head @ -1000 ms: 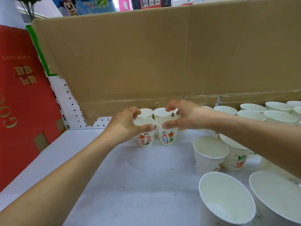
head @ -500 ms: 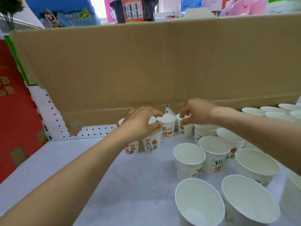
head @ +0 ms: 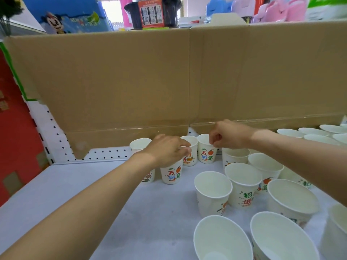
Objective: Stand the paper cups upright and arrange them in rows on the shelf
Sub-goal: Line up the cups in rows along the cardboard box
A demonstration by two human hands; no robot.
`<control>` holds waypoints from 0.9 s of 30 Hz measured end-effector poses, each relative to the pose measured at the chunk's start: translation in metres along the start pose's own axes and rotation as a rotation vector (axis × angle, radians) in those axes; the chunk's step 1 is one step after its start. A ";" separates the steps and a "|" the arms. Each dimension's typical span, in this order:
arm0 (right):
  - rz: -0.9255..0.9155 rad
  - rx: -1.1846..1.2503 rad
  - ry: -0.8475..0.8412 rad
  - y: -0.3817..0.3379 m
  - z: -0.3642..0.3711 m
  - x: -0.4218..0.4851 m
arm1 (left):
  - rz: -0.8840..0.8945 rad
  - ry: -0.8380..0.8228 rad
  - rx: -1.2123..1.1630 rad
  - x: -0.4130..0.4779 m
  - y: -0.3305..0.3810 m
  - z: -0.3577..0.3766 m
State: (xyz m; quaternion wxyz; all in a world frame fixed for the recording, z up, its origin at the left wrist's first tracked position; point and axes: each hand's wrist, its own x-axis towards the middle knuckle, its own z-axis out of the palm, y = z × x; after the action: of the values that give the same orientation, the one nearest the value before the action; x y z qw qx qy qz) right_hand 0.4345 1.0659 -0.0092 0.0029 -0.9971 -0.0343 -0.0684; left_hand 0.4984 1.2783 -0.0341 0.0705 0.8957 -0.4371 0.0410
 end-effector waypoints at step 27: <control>0.095 0.064 0.011 0.006 -0.029 -0.022 | 0.045 0.205 -0.250 0.005 0.024 -0.017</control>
State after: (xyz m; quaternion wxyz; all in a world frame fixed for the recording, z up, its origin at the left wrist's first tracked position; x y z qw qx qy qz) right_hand 0.4094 1.0580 0.0161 0.0381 -0.9966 0.0111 -0.0726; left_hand 0.4824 1.2629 -0.0141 0.2249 0.8610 -0.4493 0.0790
